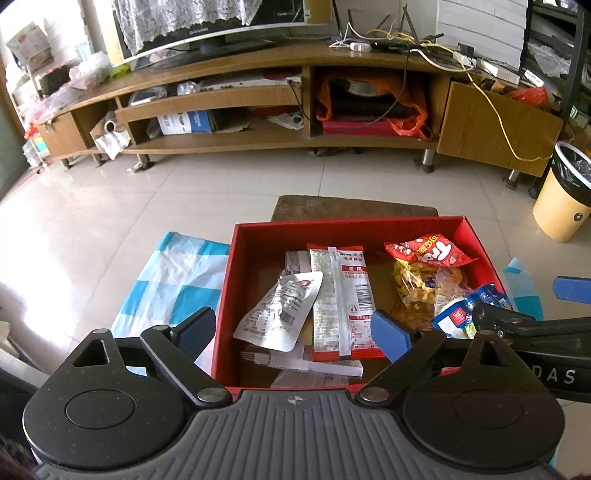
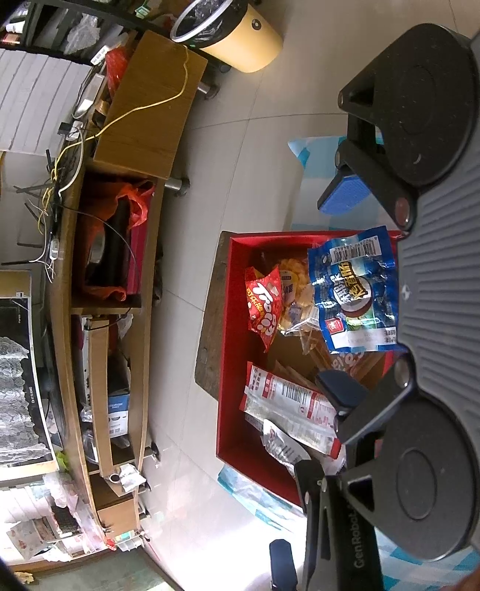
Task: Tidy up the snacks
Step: 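Open both tools to release the packs and withdraw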
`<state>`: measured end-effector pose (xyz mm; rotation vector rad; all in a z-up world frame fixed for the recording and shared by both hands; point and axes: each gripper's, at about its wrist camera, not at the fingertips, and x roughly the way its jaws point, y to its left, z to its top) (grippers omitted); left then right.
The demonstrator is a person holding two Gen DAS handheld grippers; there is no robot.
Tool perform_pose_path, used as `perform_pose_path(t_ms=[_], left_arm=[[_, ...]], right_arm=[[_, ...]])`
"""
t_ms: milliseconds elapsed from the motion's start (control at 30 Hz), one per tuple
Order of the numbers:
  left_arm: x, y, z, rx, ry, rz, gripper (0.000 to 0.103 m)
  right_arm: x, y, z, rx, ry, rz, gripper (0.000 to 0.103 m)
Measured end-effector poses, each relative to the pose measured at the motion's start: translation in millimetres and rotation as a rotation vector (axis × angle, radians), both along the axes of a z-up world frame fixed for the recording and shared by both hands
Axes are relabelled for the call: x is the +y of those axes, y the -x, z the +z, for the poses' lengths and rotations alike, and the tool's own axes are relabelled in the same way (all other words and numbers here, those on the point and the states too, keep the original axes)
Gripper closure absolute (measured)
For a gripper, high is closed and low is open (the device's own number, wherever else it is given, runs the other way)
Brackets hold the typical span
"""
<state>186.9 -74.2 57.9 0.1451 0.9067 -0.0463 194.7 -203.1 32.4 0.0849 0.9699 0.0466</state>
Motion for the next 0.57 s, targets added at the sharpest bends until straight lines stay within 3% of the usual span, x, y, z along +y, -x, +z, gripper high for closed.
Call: perform_pose_path(t_ms=[567], left_arm=[[8, 56, 28, -0.087, 0.038, -0.049, 0.007]], right_arm=[[-9, 53, 25, -0.067, -0.104, -0.078, 0.014]])
